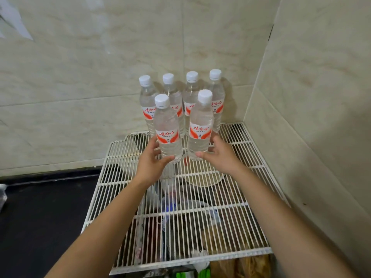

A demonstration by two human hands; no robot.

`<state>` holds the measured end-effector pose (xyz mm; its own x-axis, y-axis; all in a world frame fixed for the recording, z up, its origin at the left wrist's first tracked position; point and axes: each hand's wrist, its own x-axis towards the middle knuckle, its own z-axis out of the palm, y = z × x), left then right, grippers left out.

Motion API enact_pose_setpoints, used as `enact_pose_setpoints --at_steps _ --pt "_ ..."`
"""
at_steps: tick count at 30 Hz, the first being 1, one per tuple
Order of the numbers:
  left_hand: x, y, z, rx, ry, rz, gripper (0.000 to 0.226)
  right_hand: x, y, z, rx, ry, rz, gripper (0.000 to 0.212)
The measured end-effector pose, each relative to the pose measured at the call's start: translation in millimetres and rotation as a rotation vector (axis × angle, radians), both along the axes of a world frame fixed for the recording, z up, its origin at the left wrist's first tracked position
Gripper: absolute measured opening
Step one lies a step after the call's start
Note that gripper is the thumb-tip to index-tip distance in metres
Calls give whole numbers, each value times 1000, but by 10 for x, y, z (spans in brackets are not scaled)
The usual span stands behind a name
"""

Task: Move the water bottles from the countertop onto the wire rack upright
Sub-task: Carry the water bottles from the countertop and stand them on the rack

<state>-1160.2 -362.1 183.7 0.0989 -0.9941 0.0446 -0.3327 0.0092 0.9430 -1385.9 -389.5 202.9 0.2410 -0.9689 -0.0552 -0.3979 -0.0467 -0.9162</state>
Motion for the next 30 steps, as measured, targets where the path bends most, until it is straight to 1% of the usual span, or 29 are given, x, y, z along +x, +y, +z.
enact_pose_setpoints --at_steps 3,6,9,13,18,21,24,30 --pt "56 -30 -13 -42 6 65 74 162 -101 -37 -9 20 -11 82" --pt "153 -90 -19 -63 -9 99 71 331 -155 -55 -37 87 23 78" --pt "218 -147 -21 -71 -20 93 67 479 -196 -120 -105 129 21 72" --pt "270 -223 -50 -100 -44 39 69 573 -249 -197 -127 157 -4 74" --pt "345 -317 -85 -125 -89 22 71 640 -227 -211 -161 130 -55 74" --pt "320 -279 -96 -142 -23 31 70 667 -207 -210 -159 98 -77 71" --pt "267 -237 -113 -111 55 95 68 681 -194 -230 -167 76 -88 70" --pt "348 -228 -136 -73 38 136 66 736 -174 -284 -168 65 -104 69"
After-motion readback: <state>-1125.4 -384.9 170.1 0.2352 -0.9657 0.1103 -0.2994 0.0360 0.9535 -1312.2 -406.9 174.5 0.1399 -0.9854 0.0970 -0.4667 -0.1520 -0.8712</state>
